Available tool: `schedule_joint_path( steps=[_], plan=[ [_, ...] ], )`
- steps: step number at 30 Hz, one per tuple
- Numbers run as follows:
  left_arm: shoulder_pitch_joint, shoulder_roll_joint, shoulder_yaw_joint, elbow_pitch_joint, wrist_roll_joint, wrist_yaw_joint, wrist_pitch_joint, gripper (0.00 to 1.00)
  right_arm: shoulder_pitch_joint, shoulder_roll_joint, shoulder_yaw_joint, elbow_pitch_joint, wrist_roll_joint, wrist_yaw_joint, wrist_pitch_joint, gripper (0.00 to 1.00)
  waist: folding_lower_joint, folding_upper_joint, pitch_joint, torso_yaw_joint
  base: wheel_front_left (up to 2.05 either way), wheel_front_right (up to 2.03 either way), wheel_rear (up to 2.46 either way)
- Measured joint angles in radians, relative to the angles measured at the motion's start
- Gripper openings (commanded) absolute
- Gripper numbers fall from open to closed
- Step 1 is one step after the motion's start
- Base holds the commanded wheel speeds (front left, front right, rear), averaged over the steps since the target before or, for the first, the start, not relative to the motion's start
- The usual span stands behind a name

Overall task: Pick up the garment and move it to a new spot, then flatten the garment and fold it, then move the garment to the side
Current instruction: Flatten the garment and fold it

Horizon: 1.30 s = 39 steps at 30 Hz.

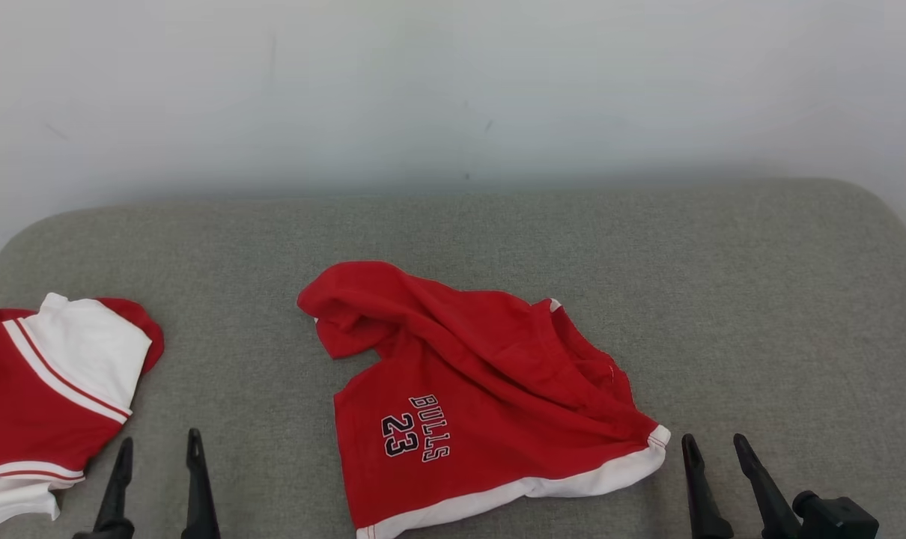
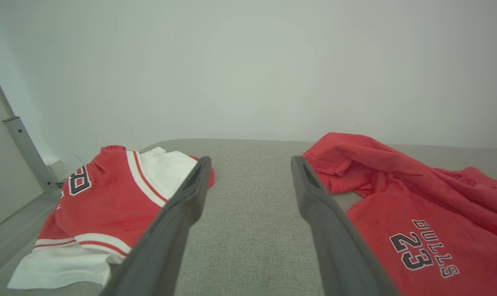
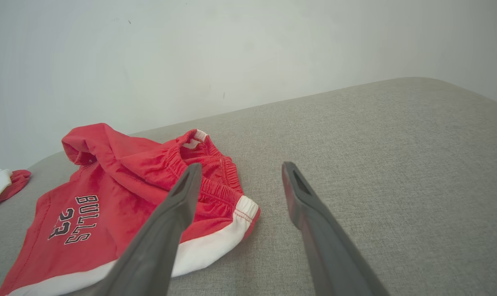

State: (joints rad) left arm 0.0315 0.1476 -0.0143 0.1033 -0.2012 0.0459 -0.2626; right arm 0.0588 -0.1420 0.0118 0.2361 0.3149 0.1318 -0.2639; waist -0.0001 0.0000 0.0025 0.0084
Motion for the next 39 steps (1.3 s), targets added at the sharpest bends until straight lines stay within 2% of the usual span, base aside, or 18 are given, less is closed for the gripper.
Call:
schedule_joint_path(
  steps=[5, 8, 14, 18, 27, 39],
  plan=[
    [0.048, -0.028, 0.024, -0.016, 0.025, -0.013, 0.000, 1.00, 0.016, 0.007, -0.017, -0.007, -0.002, 0.000, 0.000, 1.00, 0.0001, -0.0001, -0.010, 0.004, 0.00, 0.00, 0.00],
    [0.074, -0.043, 0.002, 0.006, 0.026, -0.060, 0.000, 1.00, 0.024, -0.002, -0.004, -0.002, -0.017, 0.000, 0.000, 1.00, 0.0000, -0.0001, -0.015, 0.007, 0.00, 0.00, 0.00],
    [0.071, -0.054, -0.072, 0.096, 0.041, -0.127, 0.000, 1.00, -0.028, -0.089, 0.072, 0.064, -0.022, 0.000, 0.000, 1.00, 0.0000, -0.0001, -0.011, 0.011, 0.00, 0.00, 0.00],
    [0.056, -0.063, -0.137, 0.168, 0.046, -0.152, 0.000, 1.00, -0.083, -0.161, 0.147, 0.141, -0.006, 0.000, 0.001, 1.00, 0.0001, 0.0000, 0.001, 0.013, 0.00, 0.00, 0.00],
    [-0.033, -0.072, -0.258, 0.346, 0.016, -0.171, 0.000, 1.00, -0.209, -0.282, 0.320, 0.267, 0.070, 0.000, 0.018, 1.00, 0.0002, 0.0000, 0.052, 0.019, 0.00, 0.00, 0.00],
    [-0.114, -0.074, -0.358, 0.453, -0.043, -0.177, 0.000, 1.00, -0.338, -0.375, 0.530, 0.325, 0.166, 0.000, 0.027, 1.00, 0.0003, 0.0000, 0.100, 0.016, 0.00, 0.00, 0.00]
  ],
)
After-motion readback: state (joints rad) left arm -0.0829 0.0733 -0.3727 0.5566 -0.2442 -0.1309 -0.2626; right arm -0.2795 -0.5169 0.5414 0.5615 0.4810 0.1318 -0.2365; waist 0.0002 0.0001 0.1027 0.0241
